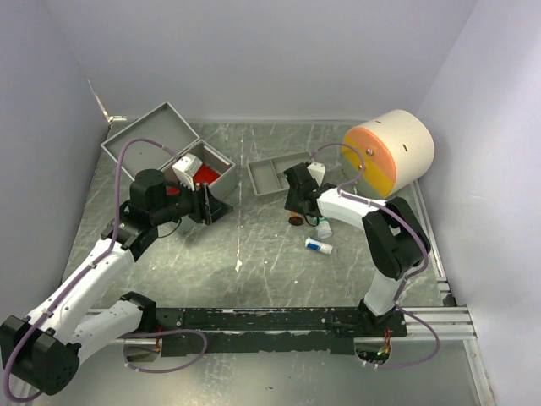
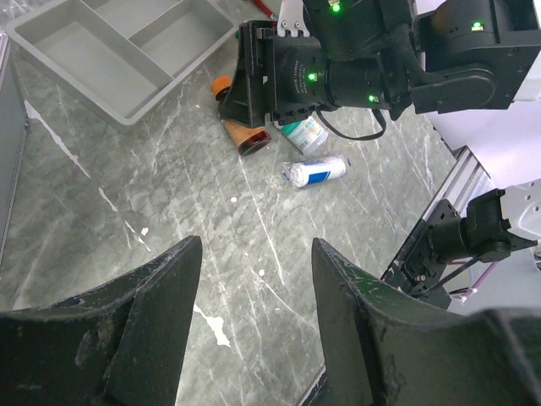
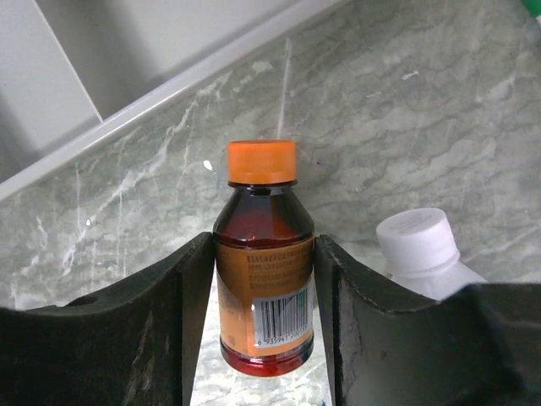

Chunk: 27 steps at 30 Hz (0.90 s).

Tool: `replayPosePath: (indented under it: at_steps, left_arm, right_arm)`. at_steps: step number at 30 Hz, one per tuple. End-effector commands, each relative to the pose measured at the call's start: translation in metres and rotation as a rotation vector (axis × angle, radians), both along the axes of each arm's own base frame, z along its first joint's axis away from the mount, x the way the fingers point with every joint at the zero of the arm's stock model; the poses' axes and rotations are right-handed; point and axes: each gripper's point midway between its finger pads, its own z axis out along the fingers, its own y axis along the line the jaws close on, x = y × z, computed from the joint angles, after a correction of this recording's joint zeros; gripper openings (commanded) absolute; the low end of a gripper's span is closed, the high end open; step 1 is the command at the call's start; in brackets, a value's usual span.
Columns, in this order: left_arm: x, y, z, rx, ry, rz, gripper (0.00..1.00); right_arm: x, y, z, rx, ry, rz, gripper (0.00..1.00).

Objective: Organize the medicine kit

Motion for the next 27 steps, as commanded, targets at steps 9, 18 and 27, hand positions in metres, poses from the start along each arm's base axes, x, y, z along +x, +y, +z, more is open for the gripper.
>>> replayPosePath:
  at_steps: [9, 18, 27]
  left_arm:
    - [0.000, -0.004, 0.000, -0.008, -0.013, -0.023, 0.63]
    - [0.003, -0.002, -0.001, 0.003, -0.013, -0.004, 0.62]
    - [0.007, 0.007, 0.002, 0.026, -0.037, 0.050, 0.61]
  right_arm:
    - [0.018, 0.004, -0.006, 0.010, -0.005, -0.045, 0.49]
    - [0.026, 0.016, 0.022, 0.150, -0.087, -0.113, 0.31]
    - [0.068, 0.016, 0.100, 0.293, -0.329, -0.292, 0.26]
